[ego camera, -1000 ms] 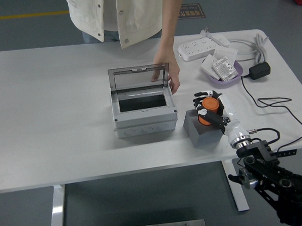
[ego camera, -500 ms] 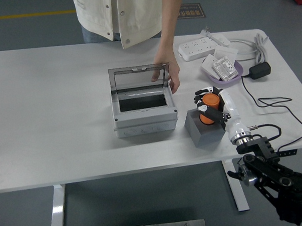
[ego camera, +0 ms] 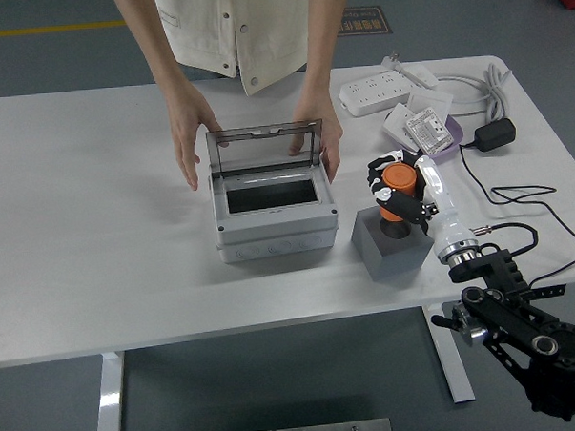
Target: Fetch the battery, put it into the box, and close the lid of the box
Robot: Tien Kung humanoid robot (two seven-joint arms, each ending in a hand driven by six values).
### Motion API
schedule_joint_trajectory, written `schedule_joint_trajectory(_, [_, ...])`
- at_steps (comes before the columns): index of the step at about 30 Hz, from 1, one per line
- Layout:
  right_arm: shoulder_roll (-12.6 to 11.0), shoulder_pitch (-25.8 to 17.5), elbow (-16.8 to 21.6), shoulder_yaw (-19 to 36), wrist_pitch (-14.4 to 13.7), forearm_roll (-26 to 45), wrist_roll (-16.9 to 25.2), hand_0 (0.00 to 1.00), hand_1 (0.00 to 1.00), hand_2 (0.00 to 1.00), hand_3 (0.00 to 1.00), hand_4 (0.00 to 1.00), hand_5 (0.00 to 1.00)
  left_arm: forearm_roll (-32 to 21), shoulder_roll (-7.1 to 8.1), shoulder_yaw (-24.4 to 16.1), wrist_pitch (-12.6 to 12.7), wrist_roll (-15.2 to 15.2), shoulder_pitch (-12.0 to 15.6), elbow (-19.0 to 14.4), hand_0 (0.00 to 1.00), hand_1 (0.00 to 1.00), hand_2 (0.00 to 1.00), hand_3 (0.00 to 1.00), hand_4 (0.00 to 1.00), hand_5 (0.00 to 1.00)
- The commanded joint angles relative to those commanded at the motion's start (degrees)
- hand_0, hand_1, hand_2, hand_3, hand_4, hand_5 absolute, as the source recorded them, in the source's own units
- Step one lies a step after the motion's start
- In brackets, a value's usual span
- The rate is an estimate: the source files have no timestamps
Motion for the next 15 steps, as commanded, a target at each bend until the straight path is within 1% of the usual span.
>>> schedule_joint_trajectory(3, [-0.27,0.17,1.15,0.13,0.47,-3.35,-1.44,0.322,0.390,0.390,0.241,0.002,0.002,-0.05,0.04,0.01,0.07,-0.04,0.00,0.00,0.636,0.748,0.619,0.559,0.725,0.231])
schedule_joint_trajectory(4, [-0.40,0.24,1.66,0.16,0.85,-4.69,-2.19,0.206,0.257,0.276,0.213,0.002,0.002,-0.12,0.06,0.05,0.11,-0.07,-0.01,0.00,0.637,0.750,0.620,0.559,0.723,0.238])
schedule_joint_trajectory(9, [-1.16,0.91,4.19,-0.15,2.57,-10.23,-5.97,0.206,0.257,0.276,0.213,0.002,0.002,-0.02,0.18,-0.20,0.13,-0.03,0.01,0.00,0.637,0.750,0.620,0.559,0.723,0.238])
schedule_joint_trajectory(10, [-1.32,1.10,4.69,-0.25,2.83,-11.30,-6.76,0.058,0.177,0.203,0.223,0.002,0.002,0.06,0.20,-0.32,0.13,-0.01,0.02,0.00,0.639,0.752,0.623,0.560,0.721,0.243])
schedule_joint_trajectory(15, [-2.10,3.84,7.64,-1.18,4.87,-18.80,-12.46,0.058,0.177,0.203,0.223,0.002,0.002,0.75,0.27,-1.21,0.10,0.22,0.15,0.00,0.639,0.752,0.623,0.560,0.721,0.243])
